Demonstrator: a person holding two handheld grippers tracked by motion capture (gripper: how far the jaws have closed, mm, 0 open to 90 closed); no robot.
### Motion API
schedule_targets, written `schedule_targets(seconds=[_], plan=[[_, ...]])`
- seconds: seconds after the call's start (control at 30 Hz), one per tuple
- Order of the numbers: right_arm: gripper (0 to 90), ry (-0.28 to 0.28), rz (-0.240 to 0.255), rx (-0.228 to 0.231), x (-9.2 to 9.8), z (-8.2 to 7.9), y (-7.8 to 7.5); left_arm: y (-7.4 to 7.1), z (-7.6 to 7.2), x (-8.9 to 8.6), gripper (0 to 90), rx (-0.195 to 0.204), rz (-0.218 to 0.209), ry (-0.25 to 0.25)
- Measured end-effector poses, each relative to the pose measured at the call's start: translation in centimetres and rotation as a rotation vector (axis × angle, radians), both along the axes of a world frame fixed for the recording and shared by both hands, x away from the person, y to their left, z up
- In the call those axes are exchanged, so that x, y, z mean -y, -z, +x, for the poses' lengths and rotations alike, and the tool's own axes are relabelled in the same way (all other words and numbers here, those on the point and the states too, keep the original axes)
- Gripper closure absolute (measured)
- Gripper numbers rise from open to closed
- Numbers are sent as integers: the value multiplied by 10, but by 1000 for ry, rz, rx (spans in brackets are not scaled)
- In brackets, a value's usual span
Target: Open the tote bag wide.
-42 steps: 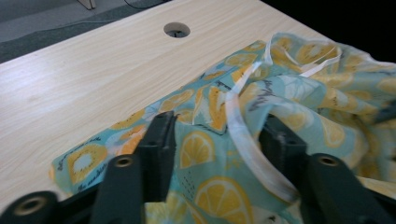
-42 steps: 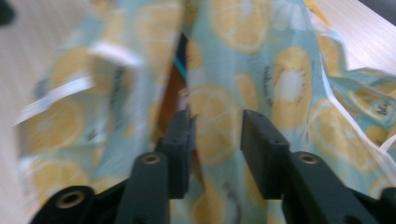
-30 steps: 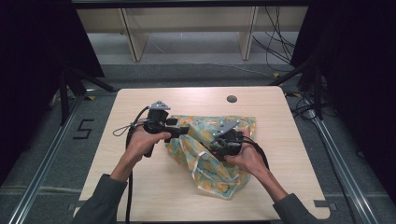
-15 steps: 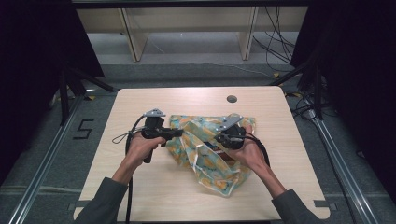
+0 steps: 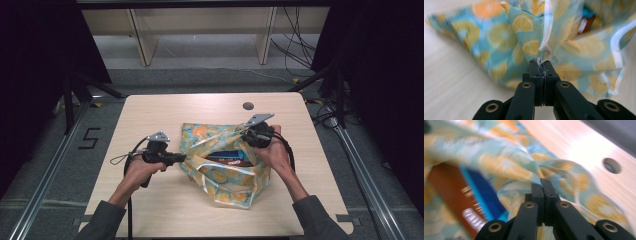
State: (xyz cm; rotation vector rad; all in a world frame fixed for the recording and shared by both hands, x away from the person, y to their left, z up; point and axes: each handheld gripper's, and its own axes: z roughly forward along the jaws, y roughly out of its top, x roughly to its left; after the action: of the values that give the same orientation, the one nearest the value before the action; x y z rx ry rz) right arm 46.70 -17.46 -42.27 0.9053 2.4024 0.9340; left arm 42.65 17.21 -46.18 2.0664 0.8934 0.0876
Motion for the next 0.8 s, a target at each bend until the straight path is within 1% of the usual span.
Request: schedule_targets(seconds=[0.03, 0.07, 0.1, 0.13, 0.17, 0.2, 0.23, 0.27, 0.3, 0.33, 0.37, 0.4, 0.43, 0.47, 0.5, 0.53, 0.6, 0.63, 0.67, 0.7, 0.73, 0.77, 0.8], plan=[[900, 1, -12, -16, 4, 4, -3, 5, 0, -2, 882, -21, 1, 14], [900, 16, 6, -19, 6, 7, -3, 9, -2, -4, 882, -33, 9, 14], [900, 17, 7, -33, 8, 9, -3, 13, -3, -5, 878, -40, 33, 31], [900, 32, 17, -26, 9, 11, -2, 17, -4, -8, 869, -48, 67, 49], [900, 45, 28, -29, 9, 13, -1, 20, -6, -9, 863, -27, 135, 35], [900, 42, 22, -53, 10, 13, -2, 21, -7, -13, 837, -22, 222, 63], [900, 40, 17, -29, 9, 14, 0, 22, -8, -16, 792, -49, 193, 56], [900, 40, 7, -60, 9, 13, -2, 20, -11, -17, 735, -59, 125, 12], [900, 38, 9, -51, 9, 13, -1, 12, -13, -20, 729, -40, 121, 11], [900, 45, 31, -49, 7, 11, 0, 2, -16, -22, 705, -9, 109, -6], [900, 32, 15, -35, 7, 11, 0, -19, -19, -25, 669, 38, 81, -24], [900, 34, 18, -44, 5, 9, 1, -32, -22, -24, 653, 63, 43, -28], [900, 24, 11, -37, 5, 9, 1, -44, -24, -22, 646, 98, 30, -33], [900, 36, 14, -70, 4, 7, 0, -55, -25, -20, 639, 135, 26, -32], [900, 34, 15, -70, 4, 7, -1, -63, -24, -14, 620, 143, 9, -41], [900, 17, 7, -31, 4, 9, 0, -68, -23, -7, 605, 149, 17, -38], [900, 14, 5, -42, 4, 9, -1, -69, -15, 12, 557, 147, 30, -17], [900, 20, 26, -35, 3, 9, 0, -69, -12, 19, 538, 134, 52, 1], [900, 20, 32, -36, 3, 8, -2, -67, -7, 30, 526, 132, 50, 16], [900, 18, 37, -42, 3, 7, -3, -65, -3, 38, 507, 134, 44, 19], [900, 5, 21, -49, 4, 8, -5, -64, 0, 46, 491, 132, 56, 25], [900, 3, 25, -57, 4, 7, -6, -60, 6, 59, 485, 116, 67, 42], [900, 12, 35, -35, 4, 7, -5, -57, 9, 68, 472, 103, 72, 54]])
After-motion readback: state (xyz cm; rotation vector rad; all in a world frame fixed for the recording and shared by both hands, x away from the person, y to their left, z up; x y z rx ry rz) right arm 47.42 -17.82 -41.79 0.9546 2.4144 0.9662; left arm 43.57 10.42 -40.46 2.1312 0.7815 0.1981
